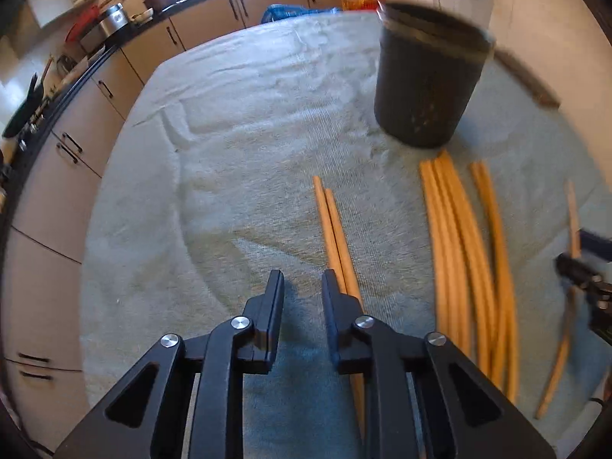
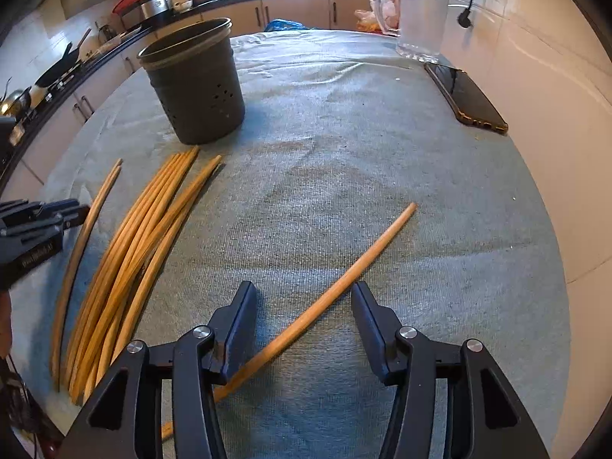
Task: Organize utensils
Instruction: 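Close right tool on one chopstick while left tool closes on another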
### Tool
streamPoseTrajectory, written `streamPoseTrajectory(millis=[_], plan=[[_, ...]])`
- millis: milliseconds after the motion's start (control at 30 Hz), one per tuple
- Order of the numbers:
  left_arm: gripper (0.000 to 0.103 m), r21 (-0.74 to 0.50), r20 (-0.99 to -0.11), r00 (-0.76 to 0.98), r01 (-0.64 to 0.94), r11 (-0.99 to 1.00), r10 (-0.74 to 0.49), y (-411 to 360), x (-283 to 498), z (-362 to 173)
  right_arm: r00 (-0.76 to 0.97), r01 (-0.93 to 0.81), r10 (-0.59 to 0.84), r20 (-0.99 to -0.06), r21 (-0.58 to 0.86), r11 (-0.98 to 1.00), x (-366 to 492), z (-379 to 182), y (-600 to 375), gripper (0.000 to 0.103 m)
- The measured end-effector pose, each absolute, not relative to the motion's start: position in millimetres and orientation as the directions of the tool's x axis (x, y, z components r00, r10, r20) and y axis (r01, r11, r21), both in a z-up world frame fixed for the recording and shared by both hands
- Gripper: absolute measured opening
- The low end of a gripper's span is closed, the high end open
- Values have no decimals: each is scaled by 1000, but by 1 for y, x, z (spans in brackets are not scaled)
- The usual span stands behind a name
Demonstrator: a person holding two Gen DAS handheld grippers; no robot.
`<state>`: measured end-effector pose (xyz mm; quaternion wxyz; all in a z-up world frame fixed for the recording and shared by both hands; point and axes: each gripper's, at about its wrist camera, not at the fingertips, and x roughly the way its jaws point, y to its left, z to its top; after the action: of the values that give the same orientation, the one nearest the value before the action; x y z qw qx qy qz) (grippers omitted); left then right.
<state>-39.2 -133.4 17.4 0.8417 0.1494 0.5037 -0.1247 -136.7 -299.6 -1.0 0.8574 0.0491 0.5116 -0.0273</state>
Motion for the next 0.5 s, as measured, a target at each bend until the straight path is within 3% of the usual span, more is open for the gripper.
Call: streamPoseTrajectory(millis=[33, 133, 200, 333, 500], plan=[[24, 126, -876, 478, 363, 923, -68, -129, -44, 23, 470, 83, 1, -883, 46, 995, -137, -1, -304, 52], [41, 115, -858, 504, 374, 920, -98, -122, -56, 35, 445, 55, -15, -895, 10, 998, -139, 1, -318, 30], [41, 48, -856, 487, 405, 913, -171, -121, -63, 41, 428, 56, -20, -904, 4, 998, -140, 2, -328, 16], [41, -45, -863, 424, 476, 878, -274, -136, -62, 39, 434, 63, -44, -900, -18, 998, -139, 2, -329, 13], [41, -41, -886, 380, 507, 861, -266, -165, -60, 28, 451, 70, -68, -890, -41, 997, -140, 1, -327, 13]])
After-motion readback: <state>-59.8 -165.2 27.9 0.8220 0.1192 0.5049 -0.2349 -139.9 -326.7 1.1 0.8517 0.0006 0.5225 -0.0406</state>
